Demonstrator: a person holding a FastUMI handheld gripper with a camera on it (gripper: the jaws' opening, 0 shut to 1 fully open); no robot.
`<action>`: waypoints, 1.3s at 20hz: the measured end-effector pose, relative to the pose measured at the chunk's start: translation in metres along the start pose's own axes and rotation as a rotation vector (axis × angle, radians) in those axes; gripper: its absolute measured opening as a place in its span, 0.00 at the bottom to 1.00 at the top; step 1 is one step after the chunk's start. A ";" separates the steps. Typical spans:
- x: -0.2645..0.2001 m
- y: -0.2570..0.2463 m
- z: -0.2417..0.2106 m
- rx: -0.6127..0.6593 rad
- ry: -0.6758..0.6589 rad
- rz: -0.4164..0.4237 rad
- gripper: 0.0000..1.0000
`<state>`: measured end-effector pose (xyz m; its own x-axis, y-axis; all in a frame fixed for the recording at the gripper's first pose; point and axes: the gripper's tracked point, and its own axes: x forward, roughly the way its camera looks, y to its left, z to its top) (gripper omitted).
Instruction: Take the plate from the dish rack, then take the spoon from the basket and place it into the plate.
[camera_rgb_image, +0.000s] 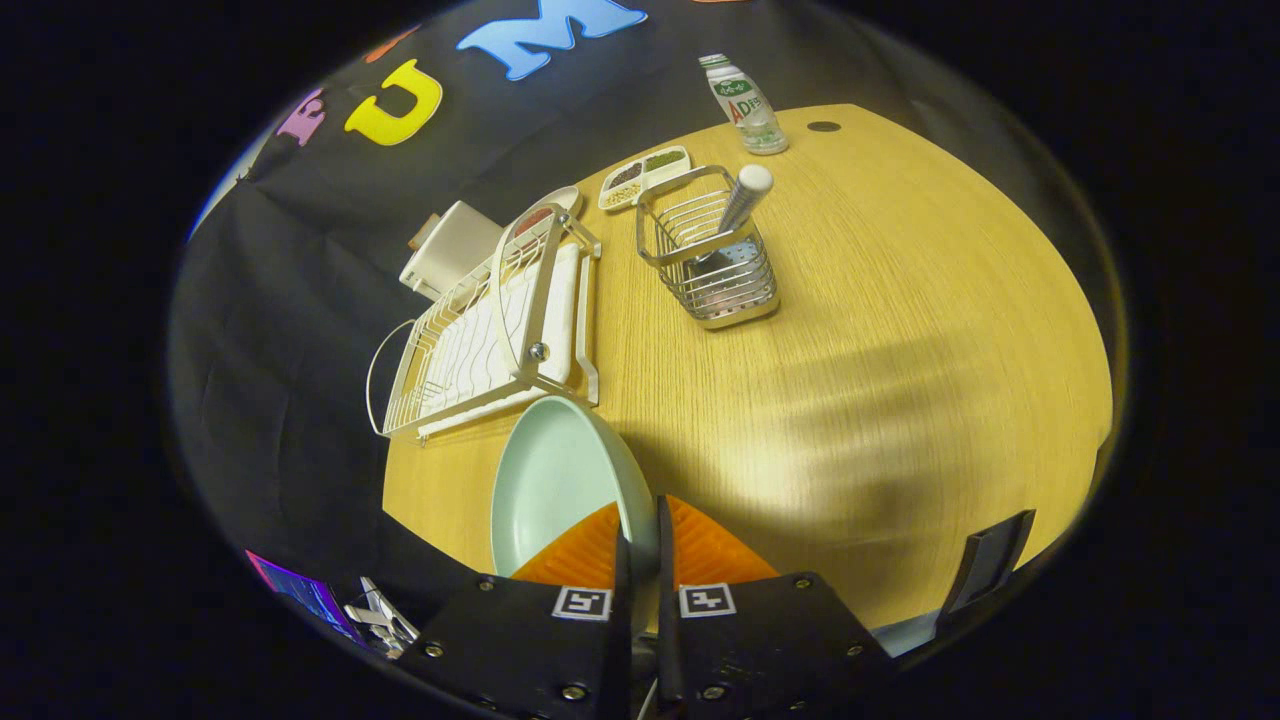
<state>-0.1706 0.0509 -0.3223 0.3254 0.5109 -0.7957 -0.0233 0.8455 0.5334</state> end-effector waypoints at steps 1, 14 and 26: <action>0.003 0.000 -0.001 -0.006 -0.001 0.003 0.11; -0.027 -0.024 0.045 -0.256 -0.223 -0.077 0.49; -0.129 -0.008 0.133 -0.518 -0.820 -0.077 0.56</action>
<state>-0.0868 -0.0425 -0.1860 0.8966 0.3502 -0.2712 -0.3234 0.9359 0.1397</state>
